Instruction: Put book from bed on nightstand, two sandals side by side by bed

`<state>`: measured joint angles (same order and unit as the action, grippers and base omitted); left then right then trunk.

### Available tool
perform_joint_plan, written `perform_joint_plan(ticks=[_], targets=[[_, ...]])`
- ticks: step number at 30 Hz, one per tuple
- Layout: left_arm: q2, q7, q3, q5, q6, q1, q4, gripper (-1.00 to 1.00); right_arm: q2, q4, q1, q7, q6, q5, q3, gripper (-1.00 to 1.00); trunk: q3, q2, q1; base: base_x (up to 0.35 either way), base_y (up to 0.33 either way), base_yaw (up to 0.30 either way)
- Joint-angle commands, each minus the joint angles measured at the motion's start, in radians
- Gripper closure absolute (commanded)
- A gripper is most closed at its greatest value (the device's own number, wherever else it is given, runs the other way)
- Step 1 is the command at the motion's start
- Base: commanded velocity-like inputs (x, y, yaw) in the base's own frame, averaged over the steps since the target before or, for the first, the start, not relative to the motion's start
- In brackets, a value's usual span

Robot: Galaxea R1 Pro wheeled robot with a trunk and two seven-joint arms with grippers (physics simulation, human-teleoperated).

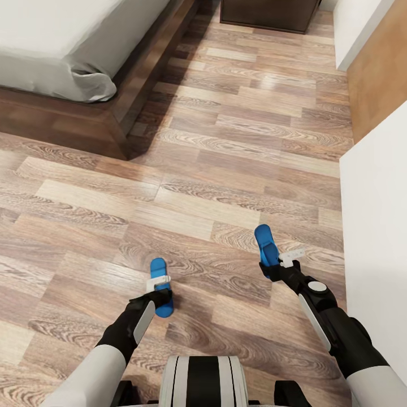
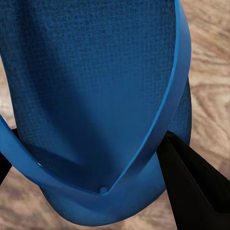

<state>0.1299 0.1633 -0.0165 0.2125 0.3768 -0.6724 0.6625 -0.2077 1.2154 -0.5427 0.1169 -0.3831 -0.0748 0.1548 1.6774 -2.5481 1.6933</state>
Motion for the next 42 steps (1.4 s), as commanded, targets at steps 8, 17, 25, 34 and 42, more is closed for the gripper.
perform_joint_plan(ticks=[8, 17, 25, 34, 42], targets=[[0.0, 0.002, -0.002, 0.011, 0.008, 0.0, 0.005, 1.0, -0.001, 0.001, 0.0, -0.002, -0.006, -0.008, 0.0, 1.0, -0.007, 0.0, -0.001, 0.0, 0.0, 0.0], [-0.002, 0.002, -0.002, 0.011, 0.01, 0.0, 0.004, 1.0, -0.001, 0.001, 0.0, -0.003, -0.005, -0.008, 0.0, 1.0, -0.042, 0.002, -0.005, 0.0, 0.0, 0.0], [-0.003, 0.004, -0.001, 0.009, 0.005, 0.0, 0.006, 1.0, -0.001, 0.002, 0.0, -0.004, 0.0, -0.006, 0.0, 1.0, -0.073, 0.004, -0.009, 0.0, 0.0, 0.0], [-0.004, 0.004, -0.002, 0.008, 0.005, 0.0, 0.009, 1.0, -0.001, 0.006, 0.0, -0.002, 0.003, -0.009, -0.002, 1.0, -0.108, 0.006, -0.013, 0.0, 0.0, 0.0], [-0.004, 0.005, -0.001, 0.007, 0.004, 0.0, 0.011, 1.0, -0.001, 0.01, 0.0, -0.004, -0.005, -0.008, -0.002, 1.0, -0.139, 0.008, -0.016, 0.0, 0.0, 0.0]])
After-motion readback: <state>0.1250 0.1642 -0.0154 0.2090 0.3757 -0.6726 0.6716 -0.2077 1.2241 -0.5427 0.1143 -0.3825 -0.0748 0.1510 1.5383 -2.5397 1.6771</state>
